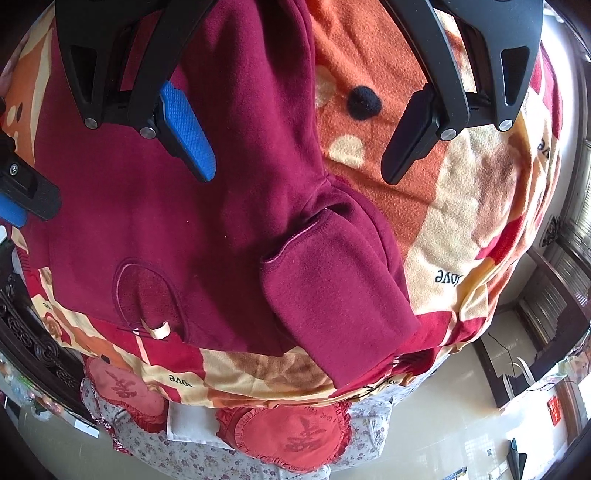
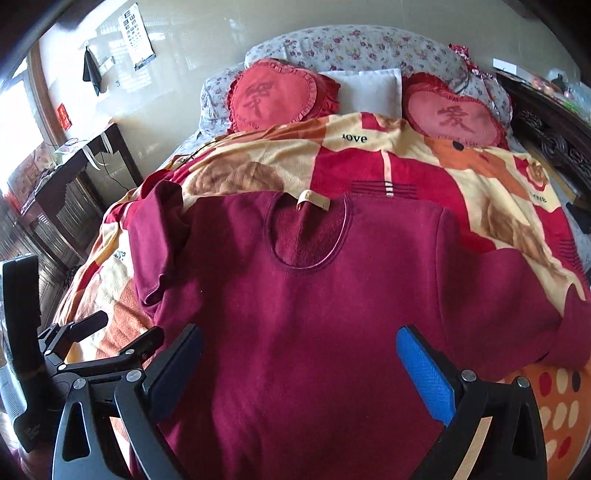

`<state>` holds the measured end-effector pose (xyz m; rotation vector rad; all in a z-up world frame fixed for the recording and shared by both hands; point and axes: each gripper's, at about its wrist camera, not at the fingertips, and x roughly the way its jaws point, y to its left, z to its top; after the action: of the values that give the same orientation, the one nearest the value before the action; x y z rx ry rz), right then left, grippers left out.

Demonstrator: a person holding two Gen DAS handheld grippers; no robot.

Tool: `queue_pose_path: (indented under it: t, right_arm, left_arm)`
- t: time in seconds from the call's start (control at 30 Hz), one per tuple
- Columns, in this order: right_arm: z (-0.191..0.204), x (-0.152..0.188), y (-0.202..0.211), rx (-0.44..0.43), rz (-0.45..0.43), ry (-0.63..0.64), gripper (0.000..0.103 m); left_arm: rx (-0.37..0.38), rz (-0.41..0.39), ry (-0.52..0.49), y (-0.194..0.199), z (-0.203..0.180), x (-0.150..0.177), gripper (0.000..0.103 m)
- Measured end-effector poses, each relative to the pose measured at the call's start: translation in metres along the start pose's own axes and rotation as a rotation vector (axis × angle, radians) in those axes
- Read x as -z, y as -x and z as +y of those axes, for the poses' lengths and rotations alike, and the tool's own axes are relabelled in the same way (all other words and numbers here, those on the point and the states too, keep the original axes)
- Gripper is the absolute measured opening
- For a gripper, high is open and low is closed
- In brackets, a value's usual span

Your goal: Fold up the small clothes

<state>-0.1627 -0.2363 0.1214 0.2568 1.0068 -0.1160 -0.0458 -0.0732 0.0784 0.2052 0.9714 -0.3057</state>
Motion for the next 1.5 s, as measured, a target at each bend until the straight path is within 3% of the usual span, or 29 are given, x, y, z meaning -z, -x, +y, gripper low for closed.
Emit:
queue_pose_path:
  t: [0.63,0.87,1.03,1.13,1.17,1.27,1.33,1.4,1.5]
  right_arm:
    - [0.014,-0.009,-0.038,-0.021,0.039,0.002,0.103]
    - [0.039,-0.021,-0.058,-0.137,0.047,0.008,0.087]
    - [0.079,-0.037,-0.078,-0.266,0.044,0.055,0.086]
    - [0.101,-0.044,-0.09,-0.301,0.043,0.096,0.085]
    - [0.11,-0.047,-0.099,-0.317,0.051,0.095,0.082]
    - [0.125,-0.051,-0.119,-0.34,0.091,0.1,0.056]
    - [0.132,-0.053,-0.127,-0.343,0.091,0.111,0.051]
    - [0.135,-0.054,-0.133,-0.375,0.104,0.1,0.031]
    - [0.135,-0.055,-0.131,-0.38,0.1,0.11,0.009]
  left_arm:
    - [-0.027,0.009,0.066,-0.016,0.035,-0.003,0.091]
    - [-0.089,0.012,0.118,-0.023,0.069,-0.003,0.091]
    - [-0.117,0.024,0.16,-0.03,0.092,-0.001,0.091]
    - [-0.132,0.035,0.171,-0.034,0.101,0.001,0.091]
    - [-0.135,0.039,0.174,-0.034,0.104,0.002,0.091]
    - [-0.144,0.04,0.182,-0.034,0.109,0.004,0.091]
    - [-0.145,0.039,0.186,-0.033,0.111,0.004,0.091]
    - [-0.145,0.037,0.191,-0.033,0.112,0.003,0.091]
    - [-0.142,0.034,0.2,-0.031,0.114,0.002,0.091]
